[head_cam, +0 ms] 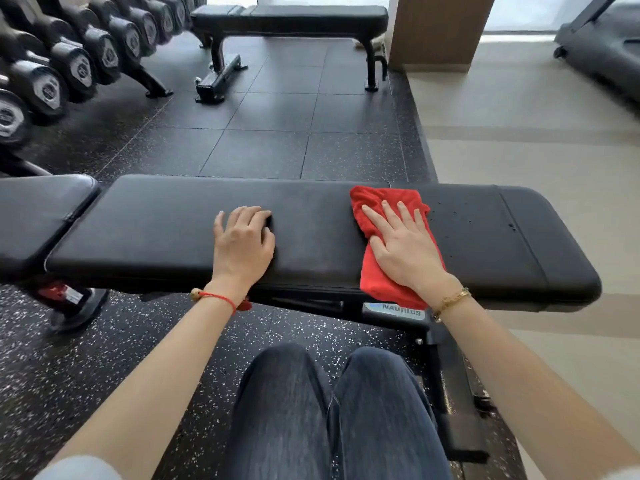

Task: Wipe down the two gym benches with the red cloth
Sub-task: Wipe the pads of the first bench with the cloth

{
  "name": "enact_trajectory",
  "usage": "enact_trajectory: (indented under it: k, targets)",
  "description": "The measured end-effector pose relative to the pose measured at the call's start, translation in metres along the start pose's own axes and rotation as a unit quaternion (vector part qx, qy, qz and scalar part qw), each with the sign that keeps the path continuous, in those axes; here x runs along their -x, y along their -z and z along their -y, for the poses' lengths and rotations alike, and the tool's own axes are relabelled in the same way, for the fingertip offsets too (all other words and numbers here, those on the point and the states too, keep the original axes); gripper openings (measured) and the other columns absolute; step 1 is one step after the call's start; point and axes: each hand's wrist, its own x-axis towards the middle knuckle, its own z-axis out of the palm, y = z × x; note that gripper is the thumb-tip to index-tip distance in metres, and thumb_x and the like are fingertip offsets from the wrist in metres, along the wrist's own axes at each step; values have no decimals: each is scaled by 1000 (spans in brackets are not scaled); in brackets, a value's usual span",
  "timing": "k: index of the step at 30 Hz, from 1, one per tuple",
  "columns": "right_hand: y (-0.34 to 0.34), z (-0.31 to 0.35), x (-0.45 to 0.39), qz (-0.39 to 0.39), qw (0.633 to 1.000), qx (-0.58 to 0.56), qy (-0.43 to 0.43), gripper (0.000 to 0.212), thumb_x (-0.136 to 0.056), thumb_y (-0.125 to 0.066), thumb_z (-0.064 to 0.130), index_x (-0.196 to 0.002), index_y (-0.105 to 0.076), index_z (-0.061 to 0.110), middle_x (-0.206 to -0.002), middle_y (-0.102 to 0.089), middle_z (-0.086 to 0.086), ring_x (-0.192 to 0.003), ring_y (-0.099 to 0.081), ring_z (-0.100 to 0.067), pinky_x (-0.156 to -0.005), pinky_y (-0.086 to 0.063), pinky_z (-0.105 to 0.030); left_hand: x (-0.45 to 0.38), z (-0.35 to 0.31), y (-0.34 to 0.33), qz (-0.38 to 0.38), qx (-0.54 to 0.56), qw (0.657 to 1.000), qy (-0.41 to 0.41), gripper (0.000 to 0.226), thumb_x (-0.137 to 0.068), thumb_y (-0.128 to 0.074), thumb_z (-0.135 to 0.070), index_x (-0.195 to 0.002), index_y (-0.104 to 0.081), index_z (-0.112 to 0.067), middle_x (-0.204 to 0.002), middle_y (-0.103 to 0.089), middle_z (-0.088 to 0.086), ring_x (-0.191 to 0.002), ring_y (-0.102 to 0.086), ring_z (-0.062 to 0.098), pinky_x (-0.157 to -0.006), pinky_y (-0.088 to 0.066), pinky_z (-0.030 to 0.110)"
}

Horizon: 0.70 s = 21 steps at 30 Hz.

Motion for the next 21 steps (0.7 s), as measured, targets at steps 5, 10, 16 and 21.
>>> enact_trajectory:
  k: [5, 10, 16, 21]
  targets:
    - [5, 1, -29, 29, 999, -11, -23, 56, -101, -27, 35, -155, -11, 33, -164, -7, -6, -151, 0, -28, -122, 7, -43, 1, -47, 4, 15, 76, 997, 4, 34, -96, -46, -18, -125, -63, -15, -132, -61, 2, -130, -49, 20, -116, -26, 45]
    - [5, -10, 3, 8, 1000, -14, -2, 58, -101, -31, 32, -155, -12, 33, -164, -8, -8, -151, -2, -29, -122, 6, -43, 5, -92, -9, 47, 92, 994, -35, 39, -96, -45, -20, -133, -57, -16, -139, -55, 0, -136, -42, 18, -119, -22, 43]
    - [12, -64, 28, 4, 998, -12, -58, 58, -100, -33, 32, -155, -13, 35, -163, -12, -5, -151, -6, -27, -122, 3, -43, 7, -108, -31, 62, 75, 994, -46, 39, -96, -44, -24, -133, -55, -17, -141, -51, 1, -138, -38, 19, -118, -23, 44]
    - [18, -76, -22, 19, 994, 0, -107, 57, -101, -30, 31, -156, -14, 26, -162, -10, -15, -150, -7, -33, -122, 2, -44, 9, -110, -38, 45, 65, 996, -37, 37, -92, -45, -24, -127, -57, -20, -136, -53, 1, -134, -41, 21, -116, -24, 45]
